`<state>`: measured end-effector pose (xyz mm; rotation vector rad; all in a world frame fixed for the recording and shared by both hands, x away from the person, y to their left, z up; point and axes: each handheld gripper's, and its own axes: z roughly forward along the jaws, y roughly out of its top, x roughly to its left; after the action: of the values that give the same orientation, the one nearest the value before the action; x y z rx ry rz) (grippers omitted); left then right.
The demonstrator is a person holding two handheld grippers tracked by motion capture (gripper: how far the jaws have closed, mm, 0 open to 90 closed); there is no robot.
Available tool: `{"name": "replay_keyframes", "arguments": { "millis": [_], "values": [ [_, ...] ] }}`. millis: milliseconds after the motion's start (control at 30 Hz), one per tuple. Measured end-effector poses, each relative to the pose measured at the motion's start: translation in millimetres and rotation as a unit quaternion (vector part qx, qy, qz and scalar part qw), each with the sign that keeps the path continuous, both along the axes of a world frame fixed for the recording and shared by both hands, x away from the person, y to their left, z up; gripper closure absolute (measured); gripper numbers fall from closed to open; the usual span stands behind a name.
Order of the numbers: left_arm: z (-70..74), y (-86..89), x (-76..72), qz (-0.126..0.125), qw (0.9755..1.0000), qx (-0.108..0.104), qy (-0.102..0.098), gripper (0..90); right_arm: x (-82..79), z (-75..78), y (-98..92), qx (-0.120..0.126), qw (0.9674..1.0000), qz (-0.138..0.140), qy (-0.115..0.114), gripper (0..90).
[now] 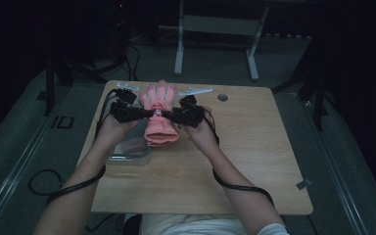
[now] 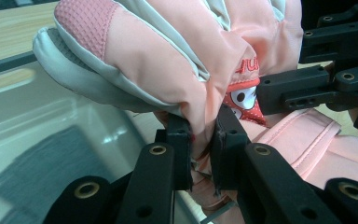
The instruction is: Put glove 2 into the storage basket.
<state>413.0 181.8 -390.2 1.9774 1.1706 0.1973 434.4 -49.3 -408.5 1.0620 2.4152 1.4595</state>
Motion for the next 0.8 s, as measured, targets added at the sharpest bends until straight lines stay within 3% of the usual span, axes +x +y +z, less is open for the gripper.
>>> {"name": "replay_keyframes", "arguments": {
  "millis": [533,800],
  "values": [
    [10.1,60.7,-16.6,0.053,0.9984,0.017,0.005,79.4,6.5,3.2,66.0,0.015,0.9985,0.052,0.006,65.1],
    [6.9,80.8,-14.9,0.069,0.9975,0.016,0.006,79.4,13.8,0.6,88.7,0.019,0.9976,0.067,0.009,65.0]
  ]
}}
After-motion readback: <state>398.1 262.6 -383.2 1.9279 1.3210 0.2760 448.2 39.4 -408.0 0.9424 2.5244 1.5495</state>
